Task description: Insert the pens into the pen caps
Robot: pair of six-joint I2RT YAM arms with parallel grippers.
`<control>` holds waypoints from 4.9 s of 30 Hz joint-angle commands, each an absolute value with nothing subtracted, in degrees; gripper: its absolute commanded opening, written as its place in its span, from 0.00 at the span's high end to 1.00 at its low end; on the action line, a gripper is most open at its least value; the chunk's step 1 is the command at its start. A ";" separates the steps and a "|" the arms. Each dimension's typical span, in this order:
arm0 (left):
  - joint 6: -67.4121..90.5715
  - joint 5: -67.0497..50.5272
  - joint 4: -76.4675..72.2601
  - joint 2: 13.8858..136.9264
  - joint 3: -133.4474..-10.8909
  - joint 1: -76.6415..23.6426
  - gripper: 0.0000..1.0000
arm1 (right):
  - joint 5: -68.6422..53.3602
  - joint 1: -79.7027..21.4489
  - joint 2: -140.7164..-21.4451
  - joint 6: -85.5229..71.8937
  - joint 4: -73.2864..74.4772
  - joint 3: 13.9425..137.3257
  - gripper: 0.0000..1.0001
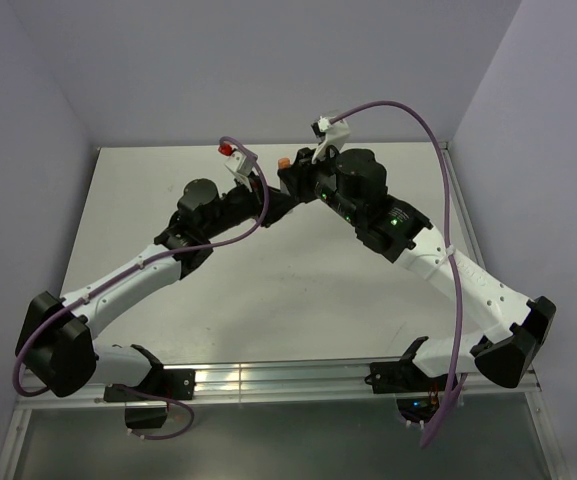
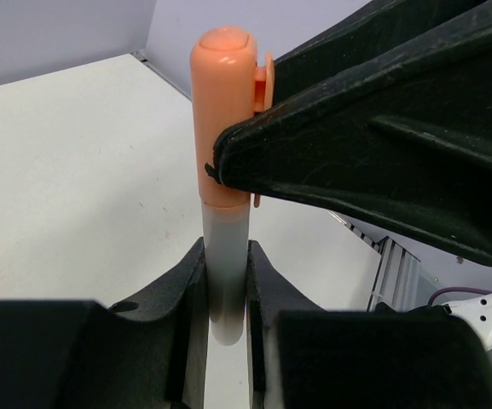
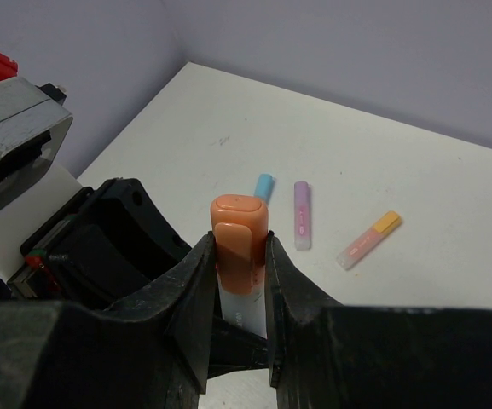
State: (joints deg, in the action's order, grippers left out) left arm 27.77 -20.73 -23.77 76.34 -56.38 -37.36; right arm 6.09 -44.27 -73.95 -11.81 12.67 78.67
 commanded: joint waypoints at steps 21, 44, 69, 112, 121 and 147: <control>25.66 -11.16 -42.19 71.19 -66.45 -33.05 1.00 | -12.49 -49.39 -75.59 -16.87 33.48 72.16 1.00; 29.09 -15.12 -34.11 67.59 -59.15 -36.74 0.64 | 12.83 -43.42 -85.61 -27.15 41.49 102.92 1.00; 29.54 -5.10 -4.13 46.93 -56.87 -37.79 0.45 | 13.10 -26.11 -112.58 -35.59 29.97 97.98 1.00; 26.28 -3.26 -1.94 48.87 -56.86 -37.79 0.44 | 10.20 -21.18 -118.95 -34.89 33.06 106.80 0.15; 21.80 -0.26 2.11 49.57 -60.29 -37.71 0.43 | 8.61 -22.49 -92.31 -28.84 24.09 90.29 0.00; 19.78 0.53 1.93 52.65 -59.94 -35.07 0.41 | 12.57 -23.20 -59.50 -19.51 17.49 69.00 0.00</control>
